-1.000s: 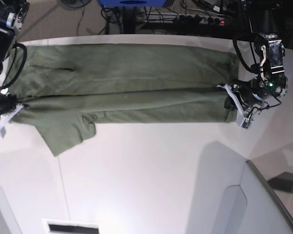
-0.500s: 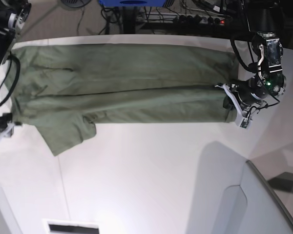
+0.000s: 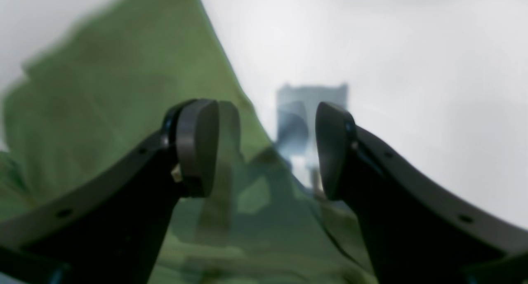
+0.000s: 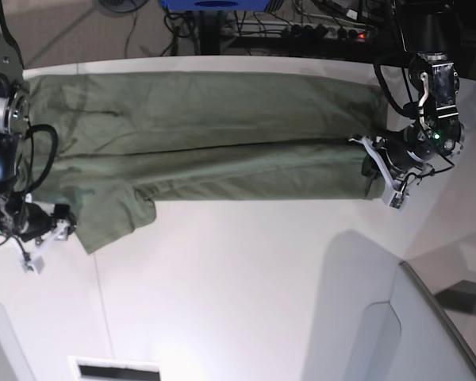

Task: Layout the t-shirt on the table in an organized manner, then fold the t-shirt properly
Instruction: 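Regrasp the folded edge with both grippers and pull it taut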

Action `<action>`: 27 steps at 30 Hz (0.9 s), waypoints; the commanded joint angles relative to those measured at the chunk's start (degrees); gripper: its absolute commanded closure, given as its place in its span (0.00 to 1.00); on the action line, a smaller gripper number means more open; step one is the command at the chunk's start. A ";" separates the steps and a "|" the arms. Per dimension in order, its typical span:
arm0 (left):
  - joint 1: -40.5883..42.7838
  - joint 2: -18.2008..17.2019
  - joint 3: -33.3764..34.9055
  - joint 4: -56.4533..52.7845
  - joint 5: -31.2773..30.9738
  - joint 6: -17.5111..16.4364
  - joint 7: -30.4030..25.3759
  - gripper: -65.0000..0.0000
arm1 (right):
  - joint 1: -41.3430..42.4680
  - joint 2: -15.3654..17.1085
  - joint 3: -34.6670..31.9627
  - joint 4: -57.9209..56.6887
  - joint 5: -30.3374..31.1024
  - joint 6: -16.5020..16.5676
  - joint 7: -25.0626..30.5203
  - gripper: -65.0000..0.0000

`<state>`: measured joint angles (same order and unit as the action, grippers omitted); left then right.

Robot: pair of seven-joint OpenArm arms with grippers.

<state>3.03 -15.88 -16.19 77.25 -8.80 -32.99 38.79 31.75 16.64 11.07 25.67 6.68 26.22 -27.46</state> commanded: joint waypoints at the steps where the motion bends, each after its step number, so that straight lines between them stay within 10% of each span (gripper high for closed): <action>1: -0.61 -0.60 -0.30 0.94 -0.39 0.07 -0.94 1.00 | 1.62 0.63 0.05 0.13 0.40 0.38 1.40 0.46; 9: -1.14 -0.52 -0.30 0.77 -0.39 0.07 -0.94 1.00 | 0.65 0.45 0.14 -1.45 0.49 0.38 2.19 0.47; 14: -1.40 -0.52 -0.30 0.77 -0.39 0.07 -0.94 1.00 | 1.09 0.45 0.14 -1.28 0.49 0.11 1.84 0.99; 27: -7.29 -0.87 -0.30 0.94 -0.30 0.16 -0.59 1.00 | 5.66 0.63 -0.04 9.19 0.31 0.11 -7.92 1.00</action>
<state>-3.09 -15.88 -16.21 77.36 -8.64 -33.01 39.29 35.55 16.32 11.00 33.87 6.55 26.33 -36.18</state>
